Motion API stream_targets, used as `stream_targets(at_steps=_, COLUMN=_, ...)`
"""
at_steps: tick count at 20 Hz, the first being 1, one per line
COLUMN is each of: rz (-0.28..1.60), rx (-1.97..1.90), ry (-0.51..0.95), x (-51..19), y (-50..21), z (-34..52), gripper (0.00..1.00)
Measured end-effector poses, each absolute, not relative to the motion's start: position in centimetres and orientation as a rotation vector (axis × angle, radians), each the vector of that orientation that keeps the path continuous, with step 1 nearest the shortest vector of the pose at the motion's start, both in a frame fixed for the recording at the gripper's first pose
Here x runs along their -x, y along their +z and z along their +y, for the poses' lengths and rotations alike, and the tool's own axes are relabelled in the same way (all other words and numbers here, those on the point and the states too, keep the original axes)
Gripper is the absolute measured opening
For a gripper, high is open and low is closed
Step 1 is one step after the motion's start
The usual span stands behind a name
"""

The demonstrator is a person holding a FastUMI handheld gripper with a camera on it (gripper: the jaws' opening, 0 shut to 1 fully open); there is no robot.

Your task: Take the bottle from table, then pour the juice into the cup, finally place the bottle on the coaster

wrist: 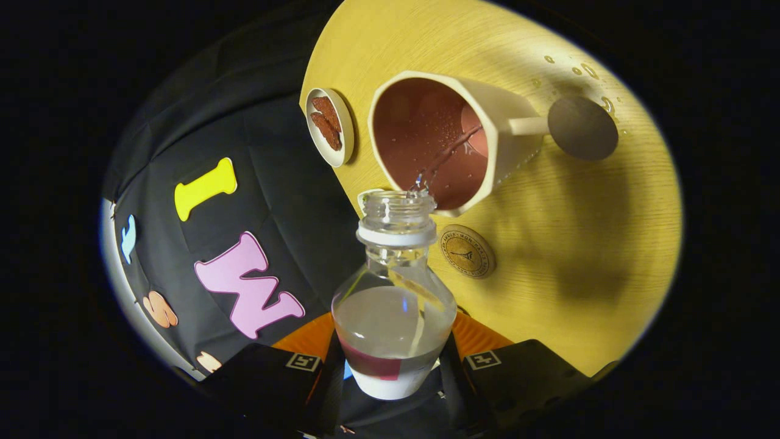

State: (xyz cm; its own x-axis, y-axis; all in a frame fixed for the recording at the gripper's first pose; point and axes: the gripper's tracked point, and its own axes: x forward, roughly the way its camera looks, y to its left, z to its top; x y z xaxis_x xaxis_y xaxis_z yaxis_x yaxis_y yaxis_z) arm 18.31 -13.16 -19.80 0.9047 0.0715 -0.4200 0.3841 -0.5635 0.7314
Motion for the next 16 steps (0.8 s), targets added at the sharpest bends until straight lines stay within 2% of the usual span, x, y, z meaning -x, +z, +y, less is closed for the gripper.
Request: stream_targets(at_steps=16, rz=0.221, rx=-2.318, ry=-0.455, x=-18.6, y=-17.7, z=-15.1, gripper=0.71)
